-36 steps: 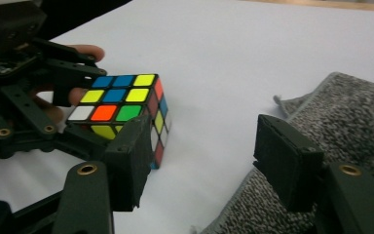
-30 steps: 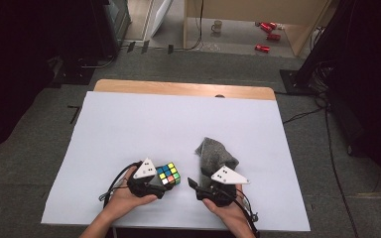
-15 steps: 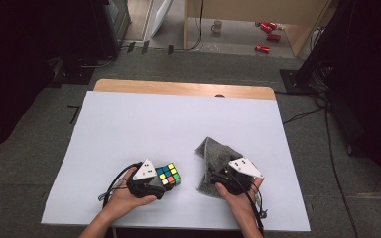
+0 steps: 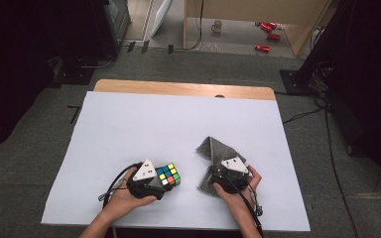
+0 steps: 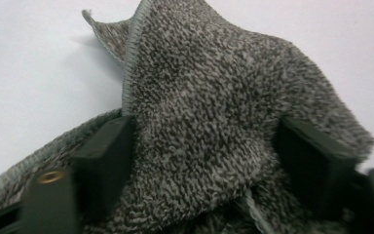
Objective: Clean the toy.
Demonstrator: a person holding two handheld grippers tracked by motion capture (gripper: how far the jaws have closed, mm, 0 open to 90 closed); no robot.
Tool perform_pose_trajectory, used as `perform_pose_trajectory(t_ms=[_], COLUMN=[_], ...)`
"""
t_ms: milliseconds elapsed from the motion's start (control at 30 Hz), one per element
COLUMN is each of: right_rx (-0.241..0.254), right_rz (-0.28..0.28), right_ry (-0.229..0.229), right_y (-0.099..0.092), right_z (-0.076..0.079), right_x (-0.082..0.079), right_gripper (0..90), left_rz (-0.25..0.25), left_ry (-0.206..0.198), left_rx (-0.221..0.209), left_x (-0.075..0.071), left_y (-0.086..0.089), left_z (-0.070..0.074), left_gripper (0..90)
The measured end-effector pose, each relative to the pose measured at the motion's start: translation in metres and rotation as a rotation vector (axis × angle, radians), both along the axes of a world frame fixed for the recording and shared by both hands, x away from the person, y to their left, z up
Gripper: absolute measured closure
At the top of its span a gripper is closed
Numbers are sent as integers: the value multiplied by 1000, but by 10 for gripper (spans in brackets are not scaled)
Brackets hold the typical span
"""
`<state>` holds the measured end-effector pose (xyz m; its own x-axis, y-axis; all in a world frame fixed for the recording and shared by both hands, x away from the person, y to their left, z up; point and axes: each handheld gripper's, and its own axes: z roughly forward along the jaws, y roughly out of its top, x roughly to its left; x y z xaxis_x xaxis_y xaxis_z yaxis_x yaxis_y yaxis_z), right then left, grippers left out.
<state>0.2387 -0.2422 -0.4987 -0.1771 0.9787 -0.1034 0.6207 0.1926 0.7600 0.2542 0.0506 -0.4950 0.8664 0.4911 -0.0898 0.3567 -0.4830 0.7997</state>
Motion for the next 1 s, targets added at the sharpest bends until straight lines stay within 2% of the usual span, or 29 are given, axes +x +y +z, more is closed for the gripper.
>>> perform_pose_trajectory(t_ms=[133,200,267,367,433,533,633,767,900,1000], right_rx=[-22,10,51,92,131,168,204,262,303,315], right_rz=[-29,-33,-31,-12,24,98,188,269,319,350], right_ry=[-32,-36,-46,-82,-117,-182,-223,-220,-198,-182], right_y=[-3,-7,-11,-12,-11,-3,7,17,25,33], right_z=[0,2,4,7,13,24,35,45,50,53], right_x=[-3,-3,-4,-8,-11,-19,-29,-36,-39,-41], right_gripper=[629,711,752,774,778,778,778,775,771,769], left_rz=[1,1,2,2,2,0,-3,-13,-26,-33], left_ry=[-3,-3,-2,1,0,-1,-2,-7,-19,-31], left_rx=[2,2,1,-2,-3,-3,-3,3,12,17], left_x=[0,0,0,0,0,0,-1,-3,-6,-8], left_y=[0,0,0,0,-1,-1,-3,-7,-13,-17], left_z=[0,0,0,0,0,0,0,1,2,2], left_gripper=[328,328,328,329,329,330,330,330,332,332])
